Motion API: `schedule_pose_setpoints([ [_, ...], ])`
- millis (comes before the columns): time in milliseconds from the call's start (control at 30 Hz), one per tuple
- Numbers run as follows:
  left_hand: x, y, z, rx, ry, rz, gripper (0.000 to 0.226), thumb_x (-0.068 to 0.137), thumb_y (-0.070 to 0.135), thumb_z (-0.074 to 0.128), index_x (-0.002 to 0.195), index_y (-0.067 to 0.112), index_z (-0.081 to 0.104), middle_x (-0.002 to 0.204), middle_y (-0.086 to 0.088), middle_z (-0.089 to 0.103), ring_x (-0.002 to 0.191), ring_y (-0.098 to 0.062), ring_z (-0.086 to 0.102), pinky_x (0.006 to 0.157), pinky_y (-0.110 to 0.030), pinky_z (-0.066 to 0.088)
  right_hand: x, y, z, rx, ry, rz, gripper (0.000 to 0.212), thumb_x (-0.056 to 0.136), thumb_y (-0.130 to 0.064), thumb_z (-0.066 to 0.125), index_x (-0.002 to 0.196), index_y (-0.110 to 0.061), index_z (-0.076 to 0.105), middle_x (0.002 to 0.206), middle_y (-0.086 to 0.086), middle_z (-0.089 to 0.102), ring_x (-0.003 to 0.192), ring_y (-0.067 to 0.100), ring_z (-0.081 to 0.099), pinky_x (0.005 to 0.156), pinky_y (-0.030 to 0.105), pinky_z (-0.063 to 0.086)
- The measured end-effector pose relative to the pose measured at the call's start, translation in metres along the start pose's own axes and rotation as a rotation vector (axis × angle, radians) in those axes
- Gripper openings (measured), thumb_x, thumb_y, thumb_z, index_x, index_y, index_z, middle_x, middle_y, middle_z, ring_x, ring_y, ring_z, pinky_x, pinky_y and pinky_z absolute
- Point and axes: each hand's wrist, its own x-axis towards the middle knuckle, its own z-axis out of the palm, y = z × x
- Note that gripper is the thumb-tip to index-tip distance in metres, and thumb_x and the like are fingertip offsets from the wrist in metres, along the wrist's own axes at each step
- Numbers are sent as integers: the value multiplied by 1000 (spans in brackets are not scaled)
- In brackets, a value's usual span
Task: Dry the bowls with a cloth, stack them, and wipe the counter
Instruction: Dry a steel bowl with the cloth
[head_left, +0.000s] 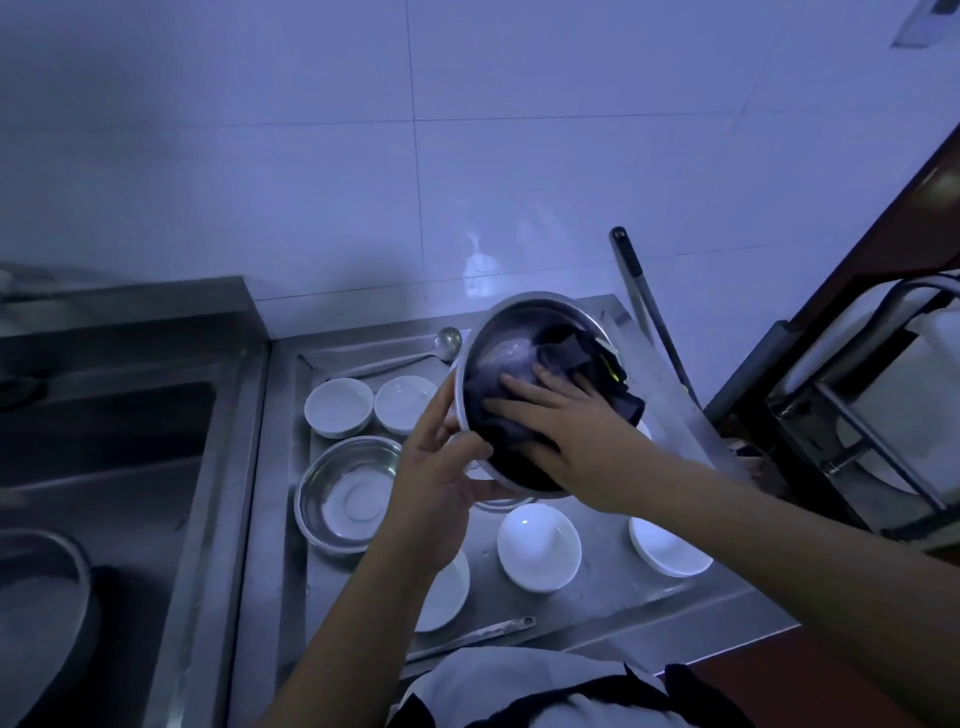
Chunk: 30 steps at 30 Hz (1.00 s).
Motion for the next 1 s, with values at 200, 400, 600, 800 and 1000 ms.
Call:
schedule_pose_setpoints([
  [200, -5, -4, -9, 30, 48, 10, 78, 76, -10, 55, 139, 35, 59, 127, -18, 65, 112, -40, 66, 74, -58, 59, -11, -7, -11, 285, -182, 36, 20, 102, -36, 52, 119, -38, 62, 107, -8, 70, 97, 18, 67, 84, 37, 53],
  [400, 2, -7, -13, 1, 116, -47, 71, 89, -16, 50, 141, 32, 56, 121, -16, 68, 102, -32, 69, 76, -60, 59, -33, 26, -41, 1152, 8, 424, 17, 100, -26, 59, 108, -20, 72, 99, -2, 75, 85, 12, 70, 73, 26, 51],
  [600, 5, -10, -11, -53, 105, -97, 76, 89, -17, 46, 141, 37, 56, 96, -8, 69, 101, -27, 69, 74, -56, 60, -41, 74, -69, 1292, 540, 709, 11, 102, -27, 57, 101, -23, 67, 99, 4, 67, 74, 21, 65, 54, 32, 54],
  [800, 11, -8, 5, -114, 37, -96, 68, 84, -10, 52, 139, 27, 57, 110, -9, 68, 92, -29, 69, 70, -49, 59, -25, 74, -81, 465, 645, -6, 31, 99, -15, 59, 129, -22, 65, 127, -16, 61, 122, -7, 51, 108, 29, 43],
  [1000, 16, 17, 6, -132, 59, 8, 69, 85, -13, 45, 142, 26, 53, 119, -7, 65, 101, -35, 65, 75, -58, 60, 9, 74, -71, 370, 334, -90, 34, 98, -13, 60, 131, -20, 66, 155, -3, 39, 139, 5, 41, 107, 19, 37],
])
